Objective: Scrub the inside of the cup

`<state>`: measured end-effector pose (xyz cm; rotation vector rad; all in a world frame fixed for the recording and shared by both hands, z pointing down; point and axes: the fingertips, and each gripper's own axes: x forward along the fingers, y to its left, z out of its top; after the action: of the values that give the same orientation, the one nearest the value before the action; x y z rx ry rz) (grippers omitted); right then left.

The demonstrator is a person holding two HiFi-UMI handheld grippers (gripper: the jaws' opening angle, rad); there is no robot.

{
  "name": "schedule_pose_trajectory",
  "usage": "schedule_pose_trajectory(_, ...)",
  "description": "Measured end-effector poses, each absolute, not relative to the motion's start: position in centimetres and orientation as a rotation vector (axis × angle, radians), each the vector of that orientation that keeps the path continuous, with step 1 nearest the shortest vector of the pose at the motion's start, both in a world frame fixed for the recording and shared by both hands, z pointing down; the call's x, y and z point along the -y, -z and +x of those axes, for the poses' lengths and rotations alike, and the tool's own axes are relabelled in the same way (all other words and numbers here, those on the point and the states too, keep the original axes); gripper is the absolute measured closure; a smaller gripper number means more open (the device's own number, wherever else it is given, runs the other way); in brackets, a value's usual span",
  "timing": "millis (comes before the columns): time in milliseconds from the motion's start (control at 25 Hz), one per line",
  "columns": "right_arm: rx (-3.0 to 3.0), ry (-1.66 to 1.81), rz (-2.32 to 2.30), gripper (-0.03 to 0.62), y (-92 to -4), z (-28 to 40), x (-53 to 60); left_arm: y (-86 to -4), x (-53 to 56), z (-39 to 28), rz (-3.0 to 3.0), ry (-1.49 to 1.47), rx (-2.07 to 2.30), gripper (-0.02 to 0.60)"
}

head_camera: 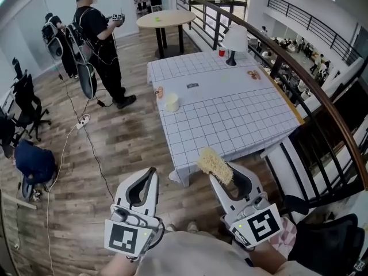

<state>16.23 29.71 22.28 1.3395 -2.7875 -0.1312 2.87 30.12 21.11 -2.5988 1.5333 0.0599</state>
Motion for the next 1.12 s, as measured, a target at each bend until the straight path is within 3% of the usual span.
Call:
schedule_pose_trajectory(520,2.776,0.228,1.336,0.457,-21.9,19.3,-30.3,-22.3,-30.1,4.9,-2.589,-0.028,-1.603,0.569)
schedule_pose_trajectory(1120,2.779,0.234,1.294,0.457,-23.4,17.9,-27.3,-23.5,-26.1,4.5,-2.580,-0.044,-1.585,0.569)
